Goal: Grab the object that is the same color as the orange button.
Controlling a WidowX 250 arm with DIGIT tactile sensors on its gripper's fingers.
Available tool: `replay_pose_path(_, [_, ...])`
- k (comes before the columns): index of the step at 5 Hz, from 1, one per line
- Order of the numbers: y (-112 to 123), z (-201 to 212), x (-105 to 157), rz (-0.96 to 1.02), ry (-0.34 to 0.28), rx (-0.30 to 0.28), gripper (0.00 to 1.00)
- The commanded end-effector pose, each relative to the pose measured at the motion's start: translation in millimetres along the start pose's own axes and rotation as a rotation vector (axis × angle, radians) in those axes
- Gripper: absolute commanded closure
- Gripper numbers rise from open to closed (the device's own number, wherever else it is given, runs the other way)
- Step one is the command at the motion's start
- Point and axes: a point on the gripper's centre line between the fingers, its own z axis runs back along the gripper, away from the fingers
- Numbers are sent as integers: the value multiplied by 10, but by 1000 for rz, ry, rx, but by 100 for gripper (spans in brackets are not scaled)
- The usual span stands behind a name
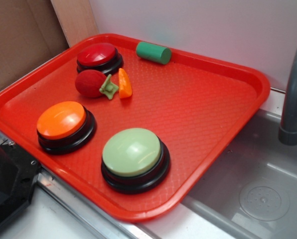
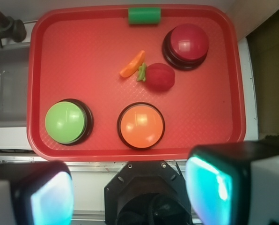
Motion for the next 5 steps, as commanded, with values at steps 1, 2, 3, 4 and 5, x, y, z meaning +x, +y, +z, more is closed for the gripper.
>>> replay_pose_path(1, [0,0,0,0,0,0,0])
replay_pose_path(2, [8,-206,160,184,-16,-12,0])
replay_pose_path(3, [43,-552,367,426,-30,-29,0])
replay_pose_path(4, [26,-937,580,570,-42,-13,0])
replay_pose_path(5, [-48,-1351,793,695,-55,17,0])
